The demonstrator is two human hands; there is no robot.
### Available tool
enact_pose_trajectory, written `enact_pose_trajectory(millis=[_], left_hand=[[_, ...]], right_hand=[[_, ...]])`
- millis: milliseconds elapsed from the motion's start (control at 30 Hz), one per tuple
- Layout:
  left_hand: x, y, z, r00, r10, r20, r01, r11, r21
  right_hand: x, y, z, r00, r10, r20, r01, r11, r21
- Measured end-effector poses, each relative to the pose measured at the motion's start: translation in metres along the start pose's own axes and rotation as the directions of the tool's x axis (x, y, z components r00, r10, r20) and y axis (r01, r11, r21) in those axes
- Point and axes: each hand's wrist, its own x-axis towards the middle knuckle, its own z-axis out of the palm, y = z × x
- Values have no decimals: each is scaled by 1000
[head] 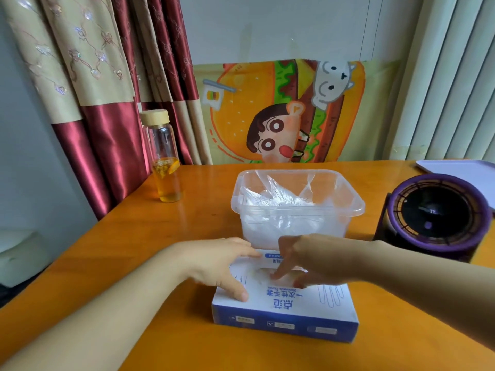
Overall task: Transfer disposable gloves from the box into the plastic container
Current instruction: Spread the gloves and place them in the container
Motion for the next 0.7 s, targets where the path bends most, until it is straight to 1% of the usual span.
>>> enact_pose_trajectory(millis=[100,233,467,567,700], left_hand=[[3,2,1,999,-6,48,5,1000,22],[3,4,0,998,-5,56,3,999,49],[4,5,3,999,-23,41,22,999,35],[3,7,4,999,-12,50,10,999,34],[2,6,4,999,12,52,-13,1000,23]], right_hand=[[7,-3,8,997,-30,-66,33,999,32],[8,-4,14,980,-85,-179,93,995,38],[-3,-14,2,965,-149,-214,147,989,-26],[-5,-13,-6,974,-60,-218,66,998,19],[1,-2,-4,952,133,-275,-109,989,102]])
